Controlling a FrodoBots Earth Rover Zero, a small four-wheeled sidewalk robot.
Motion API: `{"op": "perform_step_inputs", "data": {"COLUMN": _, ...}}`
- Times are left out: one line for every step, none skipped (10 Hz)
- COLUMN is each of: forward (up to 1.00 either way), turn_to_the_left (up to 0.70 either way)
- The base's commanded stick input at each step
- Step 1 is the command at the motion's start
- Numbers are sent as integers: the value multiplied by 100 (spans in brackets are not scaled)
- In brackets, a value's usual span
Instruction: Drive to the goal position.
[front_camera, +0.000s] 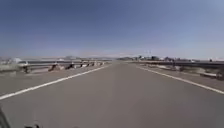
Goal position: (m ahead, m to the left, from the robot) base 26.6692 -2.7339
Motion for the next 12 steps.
{"op": "perform_step_inputs", "data": {"forward": 100, "turn_to_the_left": 0}}
{"op": "perform_step_inputs", "data": {"forward": 100, "turn_to_the_left": 0}}
{"op": "perform_step_inputs", "data": {"forward": 100, "turn_to_the_left": 0}}
{"op": "perform_step_inputs", "data": {"forward": 100, "turn_to_the_left": 0}}
{"op": "perform_step_inputs", "data": {"forward": 100, "turn_to_the_left": 0}}
{"op": "perform_step_inputs", "data": {"forward": 100, "turn_to_the_left": 0}}
{"op": "perform_step_inputs", "data": {"forward": 100, "turn_to_the_left": 0}}
{"op": "perform_step_inputs", "data": {"forward": 100, "turn_to_the_left": 0}}
{"op": "perform_step_inputs", "data": {"forward": 100, "turn_to_the_left": 0}}
{"op": "perform_step_inputs", "data": {"forward": 100, "turn_to_the_left": 0}}
{"op": "perform_step_inputs", "data": {"forward": 100, "turn_to_the_left": 0}}
{"op": "perform_step_inputs", "data": {"forward": 100, "turn_to_the_left": 0}}
